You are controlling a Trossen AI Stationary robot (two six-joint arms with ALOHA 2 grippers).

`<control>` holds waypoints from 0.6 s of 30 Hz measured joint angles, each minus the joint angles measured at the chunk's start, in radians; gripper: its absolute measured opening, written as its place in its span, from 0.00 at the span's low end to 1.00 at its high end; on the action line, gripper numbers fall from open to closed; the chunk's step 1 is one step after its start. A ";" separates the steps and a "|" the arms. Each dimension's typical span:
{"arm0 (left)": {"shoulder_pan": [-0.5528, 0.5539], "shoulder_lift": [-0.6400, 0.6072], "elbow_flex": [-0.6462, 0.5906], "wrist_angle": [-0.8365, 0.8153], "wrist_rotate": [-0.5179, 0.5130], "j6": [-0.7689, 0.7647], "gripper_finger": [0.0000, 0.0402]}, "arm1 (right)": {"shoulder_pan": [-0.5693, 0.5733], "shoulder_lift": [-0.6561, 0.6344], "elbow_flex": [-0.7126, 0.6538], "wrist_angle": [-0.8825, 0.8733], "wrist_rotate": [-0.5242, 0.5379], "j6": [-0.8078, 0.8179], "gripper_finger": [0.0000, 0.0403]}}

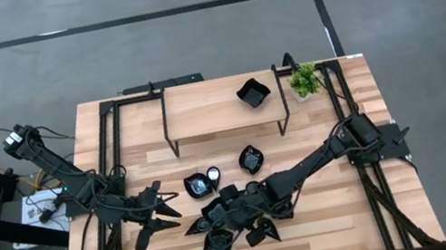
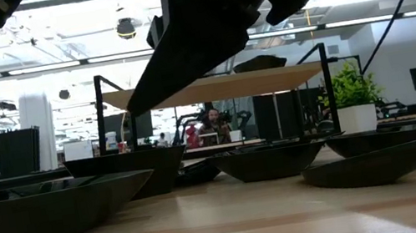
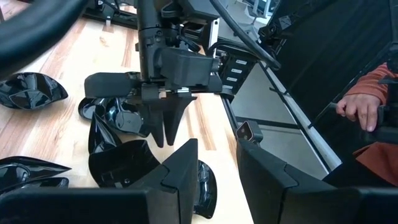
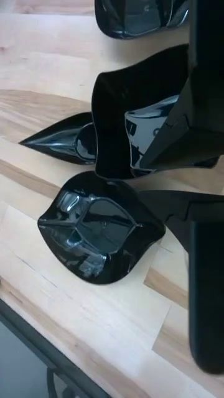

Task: Pick & Place Mini shaped plates
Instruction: Stack the black distorted square plate on the black distorted square plate on the shelf

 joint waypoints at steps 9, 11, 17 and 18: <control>0.000 0.000 0.000 0.006 0.000 0.000 0.28 | 0.000 0.000 0.000 0.000 0.000 0.000 0.19; 0.000 0.000 0.000 0.006 0.000 0.000 0.28 | 0.000 0.000 0.000 0.000 -0.001 0.000 0.19; 0.000 0.000 0.000 0.011 0.000 0.000 0.28 | -0.002 0.000 0.000 -0.012 -0.004 0.000 0.19; 0.000 0.000 0.000 0.013 0.000 0.000 0.28 | -0.002 0.000 0.000 -0.018 -0.004 0.000 0.19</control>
